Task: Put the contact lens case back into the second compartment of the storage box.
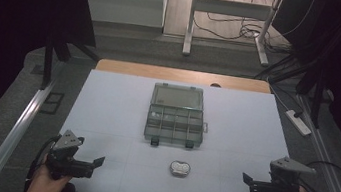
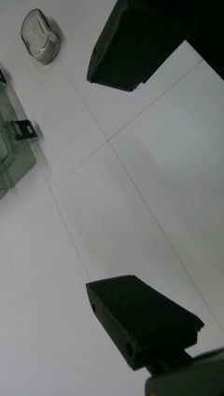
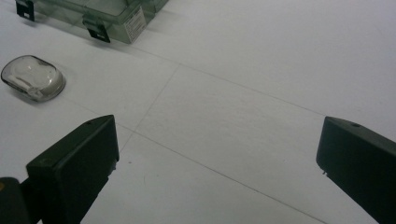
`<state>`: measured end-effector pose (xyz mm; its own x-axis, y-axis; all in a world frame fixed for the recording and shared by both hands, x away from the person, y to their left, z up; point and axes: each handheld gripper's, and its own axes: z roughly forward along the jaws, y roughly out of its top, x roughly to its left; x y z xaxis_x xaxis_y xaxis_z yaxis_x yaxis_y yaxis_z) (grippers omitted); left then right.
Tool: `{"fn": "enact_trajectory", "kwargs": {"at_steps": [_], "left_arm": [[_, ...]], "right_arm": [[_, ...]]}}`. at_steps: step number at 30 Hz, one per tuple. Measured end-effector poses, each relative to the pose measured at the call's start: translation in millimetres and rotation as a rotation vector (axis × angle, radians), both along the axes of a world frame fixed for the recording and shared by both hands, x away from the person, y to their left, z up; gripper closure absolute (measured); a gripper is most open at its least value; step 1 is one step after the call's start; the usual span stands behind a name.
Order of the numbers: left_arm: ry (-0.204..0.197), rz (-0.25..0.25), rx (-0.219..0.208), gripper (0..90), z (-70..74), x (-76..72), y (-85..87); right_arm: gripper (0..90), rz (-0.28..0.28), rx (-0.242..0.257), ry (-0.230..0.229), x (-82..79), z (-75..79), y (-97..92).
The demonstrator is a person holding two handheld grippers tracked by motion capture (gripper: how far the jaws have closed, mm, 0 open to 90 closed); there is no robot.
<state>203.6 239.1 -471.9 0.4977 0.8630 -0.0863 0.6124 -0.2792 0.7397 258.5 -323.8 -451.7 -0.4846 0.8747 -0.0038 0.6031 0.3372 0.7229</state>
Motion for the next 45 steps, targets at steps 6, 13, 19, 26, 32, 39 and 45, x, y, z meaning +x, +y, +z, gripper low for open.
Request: {"fn": "enact_trajectory", "kwargs": {"at_steps": [6, 13, 19, 26, 32, 39, 45], "left_arm": [[-0.005, -0.001, -0.003, 3.6, 0.0, -0.3, 0.8], [-0.002, 0.003, -0.008, 3.6, 0.0, -0.3, 1.2], [-0.002, 0.002, -0.007, 3.7, 0.0, 0.4, 0.7], [0.001, 0.004, -0.003, 3.8, 0.0, 0.6, 0.4], [0.002, 0.006, -0.003, 3.7, -0.1, 0.7, 0.4], [0.005, 0.008, -0.005, 3.8, -0.2, 1.1, 0.7], [0.006, 0.007, -0.004, 3.8, -0.3, 1.4, 0.6]], "right_arm": [[0.0, 0.008, 0.004, 0.014, 1.0, -0.4, -0.1], [0.0, 0.019, 0.003, 0.021, 1.2, -0.6, 0.6], [0.0, 0.031, 0.004, 0.028, 1.4, -0.7, 0.8], [0.1, 0.051, -0.004, 0.037, 2.4, -0.7, 2.6], [0.0, 0.096, 0.017, 0.043, 3.7, -0.7, 7.2], [0.0, 0.130, 0.042, 0.044, 6.4, -0.1, 10.0], [0.0, 0.169, 0.058, 0.068, 9.8, -0.1, 14.7]]}}
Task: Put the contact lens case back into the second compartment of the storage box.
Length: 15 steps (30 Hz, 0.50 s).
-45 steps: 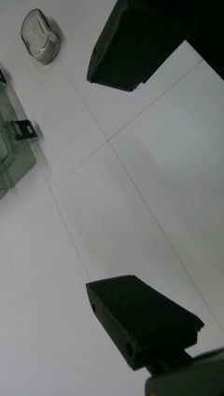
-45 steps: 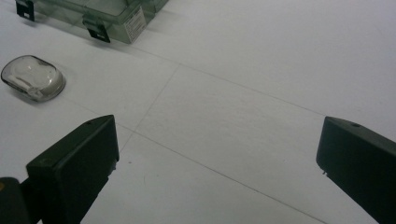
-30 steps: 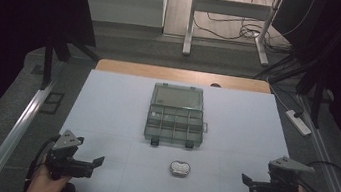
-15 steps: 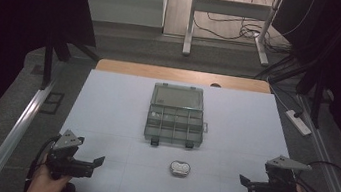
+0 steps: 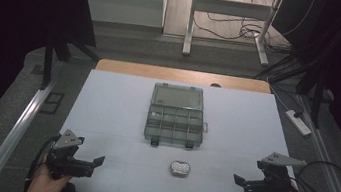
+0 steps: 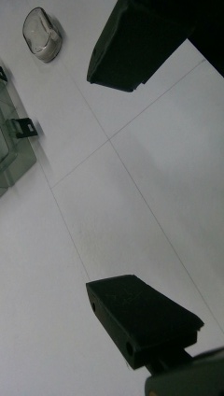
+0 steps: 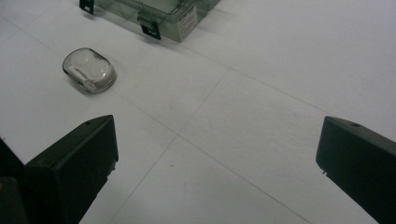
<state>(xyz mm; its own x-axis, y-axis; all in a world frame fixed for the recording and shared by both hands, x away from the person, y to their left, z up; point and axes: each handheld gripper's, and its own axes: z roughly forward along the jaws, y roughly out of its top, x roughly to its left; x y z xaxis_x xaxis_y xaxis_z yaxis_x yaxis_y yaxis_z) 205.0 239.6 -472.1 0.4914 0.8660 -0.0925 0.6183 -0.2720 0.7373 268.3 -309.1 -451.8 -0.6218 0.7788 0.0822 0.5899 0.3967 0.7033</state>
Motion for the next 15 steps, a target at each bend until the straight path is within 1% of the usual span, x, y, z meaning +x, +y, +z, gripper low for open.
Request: {"fn": "enact_trajectory", "kwargs": {"at_steps": [3, 6, 11, 15], "left_arm": [[0.001, 0.000, -0.001, 3.9, -0.1, 0.3, 0.0], [0.001, -0.001, 0.000, 3.9, -0.1, 0.5, -0.3], [0.003, 0.000, -0.002, 4.0, -0.1, 1.0, -0.5], [0.002, -0.003, 0.001, 3.9, 0.0, 1.4, -0.5]], "right_arm": [[0.0, 0.018, 0.006, 0.012, 2.6, -0.3, 3.0], [0.0, 0.052, 0.017, 0.009, 5.4, -0.2, 8.4], [0.0, 0.087, 0.013, 0.016, 9.3, 0.2, 16.7], [0.0, 0.104, 0.011, 0.023, 10.9, 0.3, 21.6]]}}
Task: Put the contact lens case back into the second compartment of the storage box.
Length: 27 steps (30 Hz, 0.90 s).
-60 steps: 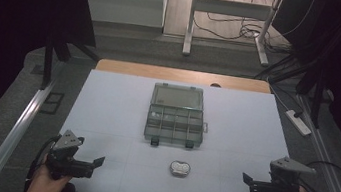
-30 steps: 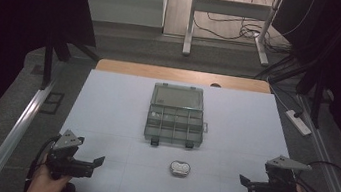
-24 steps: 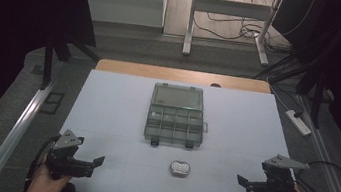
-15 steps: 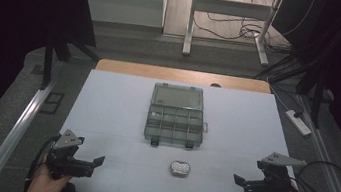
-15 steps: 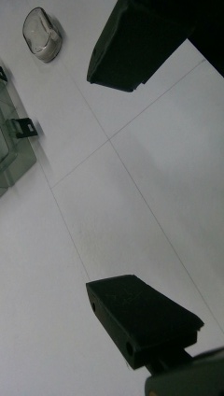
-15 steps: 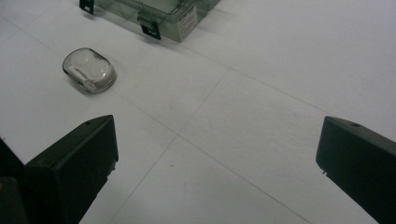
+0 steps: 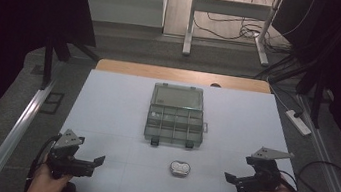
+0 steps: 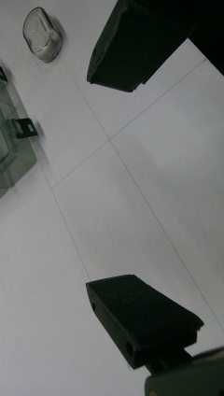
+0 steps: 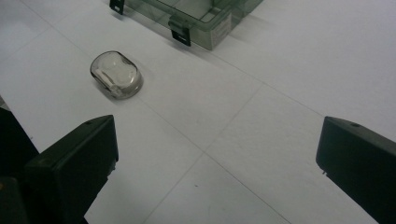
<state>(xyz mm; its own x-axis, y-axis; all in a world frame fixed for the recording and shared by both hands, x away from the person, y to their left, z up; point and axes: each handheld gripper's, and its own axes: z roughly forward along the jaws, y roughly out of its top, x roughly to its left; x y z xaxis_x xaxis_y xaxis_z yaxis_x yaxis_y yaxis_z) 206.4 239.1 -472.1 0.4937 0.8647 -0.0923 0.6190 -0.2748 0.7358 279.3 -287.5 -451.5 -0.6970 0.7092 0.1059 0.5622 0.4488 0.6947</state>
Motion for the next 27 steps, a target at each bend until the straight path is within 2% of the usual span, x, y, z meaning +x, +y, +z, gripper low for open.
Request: {"fn": "enact_trajectory", "kwargs": {"at_steps": [13, 22, 27], "left_arm": [[0.000, -0.004, 0.000, 4.0, 0.0, 0.5, -0.4], [-0.001, -0.002, -0.003, 4.0, 0.0, 0.4, 0.0], [-0.001, -0.003, -0.003, 4.0, 0.1, 0.3, -0.2]], "right_arm": [[0.0, 0.054, 0.027, 0.010, 6.3, -1.1, 21.1], [0.0, 0.088, -0.001, 0.026, 9.8, -4.0, 37.2], [0.0, 0.107, -0.013, 0.020, 11.6, -5.0, 45.9]]}}
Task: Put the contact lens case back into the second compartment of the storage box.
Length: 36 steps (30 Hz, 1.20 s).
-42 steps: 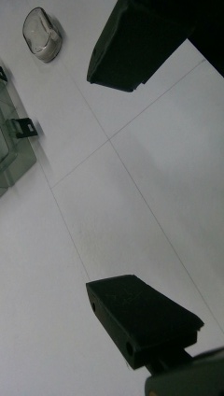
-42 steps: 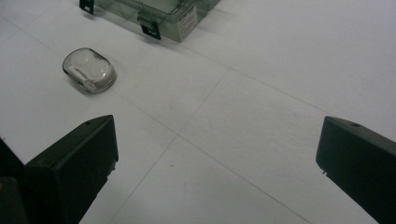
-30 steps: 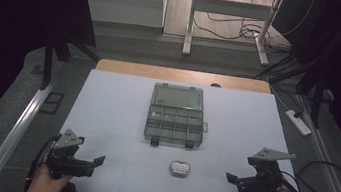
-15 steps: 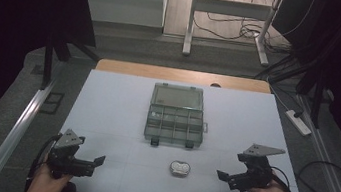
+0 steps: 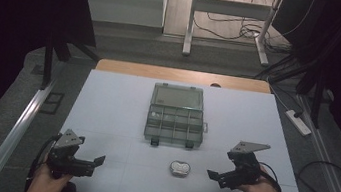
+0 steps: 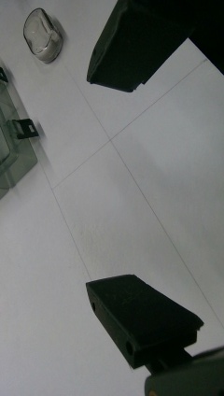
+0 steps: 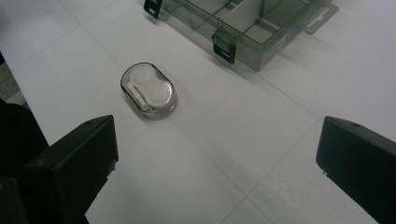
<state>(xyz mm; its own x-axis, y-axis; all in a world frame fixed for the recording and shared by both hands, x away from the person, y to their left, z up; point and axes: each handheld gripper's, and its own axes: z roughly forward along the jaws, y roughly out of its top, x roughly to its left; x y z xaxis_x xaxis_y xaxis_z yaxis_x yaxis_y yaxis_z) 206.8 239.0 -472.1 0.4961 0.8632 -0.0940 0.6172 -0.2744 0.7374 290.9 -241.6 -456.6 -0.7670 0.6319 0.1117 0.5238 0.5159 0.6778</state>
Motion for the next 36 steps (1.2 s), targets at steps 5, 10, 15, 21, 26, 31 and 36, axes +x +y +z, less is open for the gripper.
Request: {"fn": "enact_trajectory", "kwargs": {"at_steps": [5, 10, 15, 21, 26, 31, 36], "left_arm": [[0.000, 0.000, 0.000, 4.0, 0.0, 0.0, 0.0], [0.000, 0.000, -0.001, 4.0, 0.0, 0.1, 0.0], [-0.001, -0.002, -0.001, 4.0, 0.0, 0.2, 0.0], [0.000, -0.002, -0.002, 4.0, -0.1, 0.3, 0.0], [-0.001, -0.002, -0.001, 4.1, -0.1, 0.2, 0.0], [-0.001, -0.002, -0.001, 4.1, -0.1, 0.2, -0.2], [-0.002, -0.003, 0.005, 4.2, 0.0, 0.1, -0.4]], "right_arm": [[0.0, 0.009, -0.006, 0.000, 1.9, -0.9, 6.2], [0.0, 0.013, -0.008, 0.003, 3.1, -2.1, 10.8], [0.0, 0.025, -0.015, 0.007, 5.4, -3.5, 16.6], [0.0, 0.038, -0.027, 0.025, 7.6, -5.8, 24.4], [0.0, 0.048, -0.034, 0.039, 10.0, -7.9, 31.7], [0.0, 0.066, -0.046, 0.055, 11.4, -9.5, 37.5], [0.0, 0.076, -0.062, 0.077, 13.0, -12.5, 44.1]]}}
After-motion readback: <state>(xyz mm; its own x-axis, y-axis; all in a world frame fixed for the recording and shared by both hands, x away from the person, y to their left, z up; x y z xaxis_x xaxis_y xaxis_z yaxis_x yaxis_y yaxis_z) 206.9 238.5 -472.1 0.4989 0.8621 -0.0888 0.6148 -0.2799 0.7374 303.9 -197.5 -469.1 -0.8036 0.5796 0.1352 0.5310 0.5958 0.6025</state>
